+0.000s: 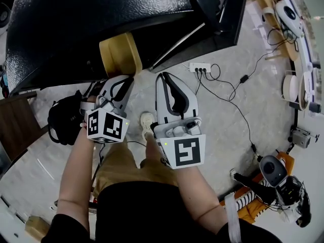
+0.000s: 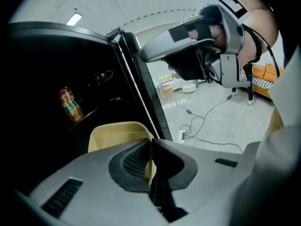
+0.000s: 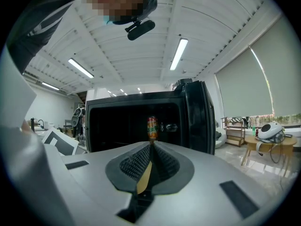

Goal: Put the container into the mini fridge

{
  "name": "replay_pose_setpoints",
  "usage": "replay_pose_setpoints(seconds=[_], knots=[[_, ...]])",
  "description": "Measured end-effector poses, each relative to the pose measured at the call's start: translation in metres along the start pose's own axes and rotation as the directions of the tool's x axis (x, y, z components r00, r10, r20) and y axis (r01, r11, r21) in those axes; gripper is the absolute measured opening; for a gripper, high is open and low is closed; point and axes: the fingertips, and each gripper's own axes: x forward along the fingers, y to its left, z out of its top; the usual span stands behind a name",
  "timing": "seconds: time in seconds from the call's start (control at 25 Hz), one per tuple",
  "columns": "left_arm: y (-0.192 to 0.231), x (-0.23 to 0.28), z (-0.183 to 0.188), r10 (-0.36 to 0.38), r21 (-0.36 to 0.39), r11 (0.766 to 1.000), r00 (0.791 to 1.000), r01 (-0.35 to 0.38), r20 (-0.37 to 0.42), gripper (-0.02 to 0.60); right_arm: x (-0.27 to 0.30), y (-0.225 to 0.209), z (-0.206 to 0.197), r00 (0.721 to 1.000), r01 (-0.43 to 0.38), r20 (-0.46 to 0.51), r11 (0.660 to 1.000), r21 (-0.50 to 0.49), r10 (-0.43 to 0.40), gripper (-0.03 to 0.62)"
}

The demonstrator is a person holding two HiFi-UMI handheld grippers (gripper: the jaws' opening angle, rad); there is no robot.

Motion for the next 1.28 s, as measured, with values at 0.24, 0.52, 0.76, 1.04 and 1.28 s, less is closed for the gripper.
replay_pose_setpoints(seconds=[0.24,0.52,0.76,1.04,1.28], knots=[[0.012,0.016,-0.009,-0.002,0.031,1.000,0.999,0.003,-0.040,0.035,0.001,0.001,-0.006,1.000,0.001,-0.007,1.000,0.006,0.000,0.046],[0.023,0.031,-0.013,-0.010,0.077,0.997,0.998,0.016,-0.069,0.035,-0.001,0.001,-0.011,1.000,0.011,-0.016,1.000,0.013,-0.011,0.046],[0.033,0.052,-0.012,-0.020,0.118,0.993,0.996,0.030,-0.091,0.034,-0.001,0.000,-0.018,0.999,0.020,-0.026,1.000,0.020,-0.019,0.046],[0.045,0.074,-0.016,-0.033,0.138,0.989,0.993,0.049,-0.117,0.034,0.004,-0.006,-0.016,0.999,0.047,-0.007,0.997,0.054,-0.046,0.048],[0.048,0.093,-0.029,-0.045,0.164,0.984,0.985,0.073,-0.168,0.035,0.007,-0.009,-0.015,0.998,0.067,0.000,0.994,0.092,-0.067,0.046]])
